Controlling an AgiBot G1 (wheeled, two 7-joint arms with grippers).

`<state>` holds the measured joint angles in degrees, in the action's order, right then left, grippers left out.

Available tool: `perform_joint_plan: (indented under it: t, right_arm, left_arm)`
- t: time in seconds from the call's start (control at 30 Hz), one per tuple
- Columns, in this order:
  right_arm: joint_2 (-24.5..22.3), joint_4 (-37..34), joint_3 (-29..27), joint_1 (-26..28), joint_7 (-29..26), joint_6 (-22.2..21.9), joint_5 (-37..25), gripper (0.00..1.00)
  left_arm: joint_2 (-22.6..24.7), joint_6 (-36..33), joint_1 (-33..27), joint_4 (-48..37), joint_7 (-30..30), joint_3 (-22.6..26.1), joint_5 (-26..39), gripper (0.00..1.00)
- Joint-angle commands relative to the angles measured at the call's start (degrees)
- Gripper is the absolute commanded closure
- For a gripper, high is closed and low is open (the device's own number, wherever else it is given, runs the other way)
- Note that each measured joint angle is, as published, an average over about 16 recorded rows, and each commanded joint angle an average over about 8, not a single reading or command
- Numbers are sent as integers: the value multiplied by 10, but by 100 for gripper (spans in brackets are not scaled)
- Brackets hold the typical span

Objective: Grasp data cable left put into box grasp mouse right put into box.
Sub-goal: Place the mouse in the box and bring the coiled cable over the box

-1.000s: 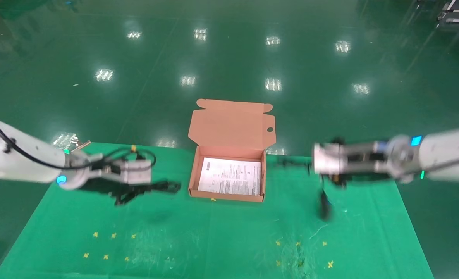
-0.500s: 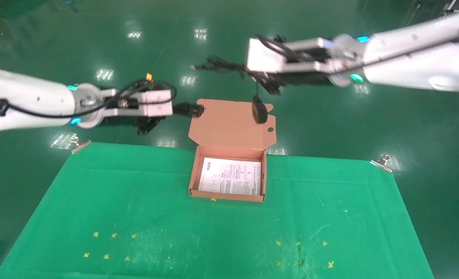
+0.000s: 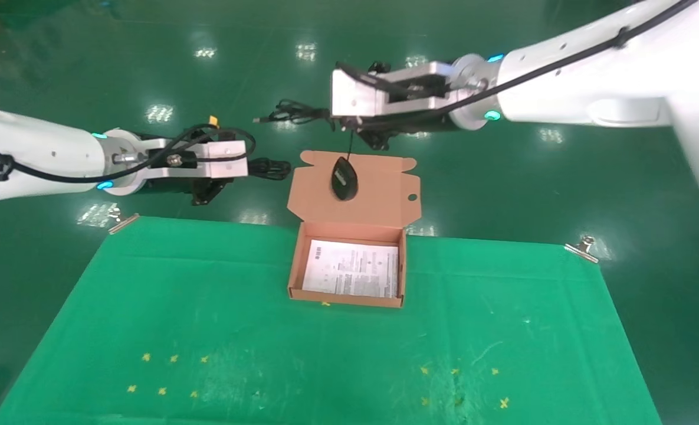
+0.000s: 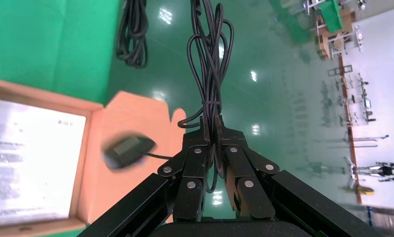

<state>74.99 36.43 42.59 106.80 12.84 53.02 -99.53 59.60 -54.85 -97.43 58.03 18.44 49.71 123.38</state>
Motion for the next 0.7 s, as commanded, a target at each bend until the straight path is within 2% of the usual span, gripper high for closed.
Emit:
perform_joint_plan:
  t: [0.03, 0.4, 0.7]
  right_arm:
    - [6, -3, 2, -3, -1, -4, -2, 100]
    - [26, -45, 40, -42, 8, -15, -4, 100]
    - [30, -14, 78, -79, -46, -36, 38, 100]
  left_arm:
    - [-6, -3, 3, -1, 2, 3, 7, 100]
    - [-48, -40, 11, 27, 69, 8, 57, 100]
    - [-56, -54, 19, 57, 105, 9, 80, 100]
